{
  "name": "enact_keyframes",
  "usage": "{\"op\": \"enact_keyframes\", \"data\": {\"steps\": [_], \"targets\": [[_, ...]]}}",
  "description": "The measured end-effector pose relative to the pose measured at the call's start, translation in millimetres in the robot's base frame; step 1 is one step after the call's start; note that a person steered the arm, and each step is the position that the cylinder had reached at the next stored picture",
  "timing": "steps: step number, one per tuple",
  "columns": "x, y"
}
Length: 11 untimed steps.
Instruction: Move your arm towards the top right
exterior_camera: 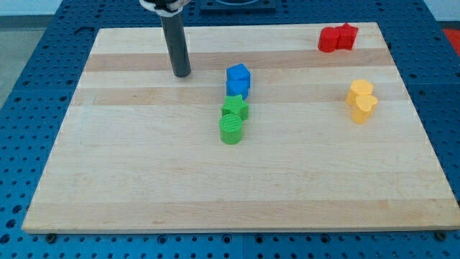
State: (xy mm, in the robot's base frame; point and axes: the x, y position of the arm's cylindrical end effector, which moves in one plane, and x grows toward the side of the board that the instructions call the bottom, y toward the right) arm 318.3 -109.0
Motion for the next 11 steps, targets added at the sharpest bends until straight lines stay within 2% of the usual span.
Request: {"op": "enact_keyframes", "data": {"steps": [1, 2, 3, 4, 9, 10, 11], "targets": [[-74.9, 30.3], [-95.7, 36.6], [-101.1, 118.0], [-101.5, 139.7], [-103.8, 144.1], [-98.9, 182.1], [-97.9, 189.3]]}}
